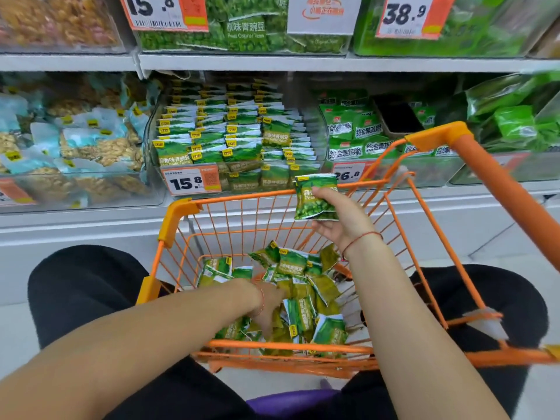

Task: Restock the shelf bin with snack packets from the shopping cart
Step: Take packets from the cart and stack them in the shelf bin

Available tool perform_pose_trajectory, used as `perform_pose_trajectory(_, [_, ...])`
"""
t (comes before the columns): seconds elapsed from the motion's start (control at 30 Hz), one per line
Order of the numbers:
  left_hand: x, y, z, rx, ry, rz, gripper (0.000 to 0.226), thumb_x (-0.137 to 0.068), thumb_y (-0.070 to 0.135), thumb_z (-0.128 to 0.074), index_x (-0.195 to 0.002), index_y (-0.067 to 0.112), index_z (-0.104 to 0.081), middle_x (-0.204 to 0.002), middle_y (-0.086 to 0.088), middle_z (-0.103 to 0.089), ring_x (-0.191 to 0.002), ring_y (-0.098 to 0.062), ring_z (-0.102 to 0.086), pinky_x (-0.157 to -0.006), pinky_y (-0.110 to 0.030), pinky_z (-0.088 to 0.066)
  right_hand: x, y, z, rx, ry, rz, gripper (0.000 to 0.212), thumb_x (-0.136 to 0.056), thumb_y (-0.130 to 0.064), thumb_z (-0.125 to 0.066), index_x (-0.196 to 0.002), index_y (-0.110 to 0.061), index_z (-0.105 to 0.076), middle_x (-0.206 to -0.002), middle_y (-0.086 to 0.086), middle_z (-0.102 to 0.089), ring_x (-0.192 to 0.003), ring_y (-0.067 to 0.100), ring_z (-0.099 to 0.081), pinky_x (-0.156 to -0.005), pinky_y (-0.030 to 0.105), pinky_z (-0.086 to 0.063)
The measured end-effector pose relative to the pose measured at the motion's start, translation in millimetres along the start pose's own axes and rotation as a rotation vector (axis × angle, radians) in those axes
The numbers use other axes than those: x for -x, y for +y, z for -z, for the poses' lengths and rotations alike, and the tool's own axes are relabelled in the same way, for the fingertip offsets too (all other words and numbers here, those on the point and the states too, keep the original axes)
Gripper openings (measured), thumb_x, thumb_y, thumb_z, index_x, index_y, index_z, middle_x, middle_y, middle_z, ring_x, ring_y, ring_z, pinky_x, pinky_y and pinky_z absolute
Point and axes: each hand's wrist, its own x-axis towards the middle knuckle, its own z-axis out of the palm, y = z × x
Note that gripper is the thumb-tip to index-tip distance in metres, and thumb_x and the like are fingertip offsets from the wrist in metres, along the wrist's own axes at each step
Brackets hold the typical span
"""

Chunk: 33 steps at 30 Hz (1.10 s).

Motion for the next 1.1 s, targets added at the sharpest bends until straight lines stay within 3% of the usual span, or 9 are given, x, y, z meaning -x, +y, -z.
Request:
perform_pose_trajectory(0.1, [-2.3,-7.9,2.6,0.236,0.053,0.054,0.070,-0.083,0.025,-0.067,-0.141,0.010,-0.031,-0.106,-0.010,-0.054,-0.085,-0.024,-0.056,-0.067,-0.034,-0.049,-2.5,1.2,-3.6,-0.009,0.005,0.005,0.042,-0.079,-0.025,-0.074,-0.116,-0.009,-0.060,-0.124,0.012,-0.055,-0.092,0.026,-0.056,-0.048,0.021,-0.049])
perform_pose_trajectory(0.23, [2.2,-27.8,10.6,0.729,0.120,0.156,0.081,-0.086,0.012,-0.067,-0.149,0.007,-0.016,-0.121,-0.015,-0.050,-0.070,-0.019,-0.061,-0.063,-0.029,-0.056,-1.7,-1.6,-1.8,-0.094,0.001,0.041,0.007,-0.086,-0.018,-0.065,-0.086,-0.014,-0.059,-0.091,0.006,-0.054,-0.079,0.020,-0.055,-0.051,0.023,-0.052])
perform_pose_trajectory(0.33, [24.5,-37.3,35.0,1.016,0.255,0.033,0.047,-0.085,0.007,-0.068,-0.124,0.014,-0.042,-0.099,-0.007,-0.057,-0.063,-0.012,-0.058,-0.060,-0.020,-0.053,1.7,-5.1,-0.6,-0.183,0.021,0.074,0.010,-0.089,-0.016,-0.058,-0.082,-0.015,-0.052,-0.087,0.006,-0.050,-0.077,0.020,-0.055,-0.051,0.023,-0.051])
perform_pose_trajectory(0.43, [57.8,-42.6,60.7,1.327,0.466,-0.162,0.016,-0.084,0.006,-0.068,-0.091,0.016,-0.058,-0.082,-0.002,-0.063,-0.071,-0.012,-0.060,-0.062,-0.018,-0.054,3.8,-6.0,-1.6,-0.221,0.056,0.097,0.008,-0.088,-0.018,-0.059,-0.084,-0.016,-0.052,-0.106,0.010,-0.050,-0.083,0.024,-0.055,-0.048,0.022,-0.052])
perform_pose_trajectory(0.53, [75.0,-43.7,62.3,1.572,0.671,-0.239,0.021,-0.086,0.002,-0.064,-0.094,0.021,-0.058,-0.066,0.009,-0.065,-0.055,-0.003,-0.059,-0.056,-0.018,-0.053,6.4,-5.1,-4.4,-0.198,0.057,0.119,0.007,-0.087,-0.018,-0.061,-0.086,-0.016,-0.055,-0.119,0.007,-0.048,-0.091,0.028,-0.055,-0.051,0.024,-0.053])
perform_pose_trajectory(0.73, [81.1,-50.5,54.5,1.830,0.772,-0.284,0.021,-0.087,0.001,-0.062,-0.106,0.007,-0.057,-0.073,0.002,-0.062,-0.052,-0.007,-0.056,-0.050,-0.021,-0.053,9.8,-2.7,-8.7,-0.064,0.005,0.169,0.007,-0.091,-0.010,-0.059,-0.084,-0.010,-0.058,-0.095,-0.004,-0.047,-0.088,0.021,-0.053,-0.073,0.035,-0.056])
perform_pose_trajectory(0.8, [80.0,-53.7,55.8,1.939,0.766,-0.358,0.028,-0.083,-0.004,-0.062,-0.108,0.007,-0.056,-0.077,-0.005,-0.057,-0.054,-0.013,-0.055,-0.049,-0.024,-0.053,10.0,-1.5,-10.5,-0.019,-0.024,0.152,0.004,-0.091,-0.010,-0.059,-0.091,-0.006,-0.060,-0.104,0.001,-0.048,-0.090,0.021,-0.053,-0.069,0.034,-0.057])
perform_pose_trajectory(0.97, [77.9,-51.4,56.1,1.889,0.791,-0.393,0.041,-0.077,0.004,-0.065,-0.115,0.006,-0.051,-0.088,-0.008,-0.053,-0.064,-0.010,-0.058,-0.052,-0.019,-0.050,6.6,5.5,-16.1,0.020,-0.080,0.131,0.061,-0.089,-0.005,-0.062,-0.143,-0.003,-0.033,-0.148,0.008,-0.029,-0.112,0.021,-0.051,-0.069,0.034,-0.059])
perform_pose_trajectory(1.1, [75.6,-48.0,54.8,1.830,0.913,-0.322,0.023,-0.085,0.005,-0.062,-0.106,0.006,-0.053,-0.094,-0.004,-0.063,-0.078,-0.012,-0.059,-0.062,-0.019,-0.050,7.9,15.0,-25.1,0.058,-0.165,0.116,0.066,-0.091,-0.016,-0.062,-0.146,-0.007,-0.027,-0.149,0.010,-0.030,-0.122,0.021,-0.049,-0.077,0.037,-0.059])
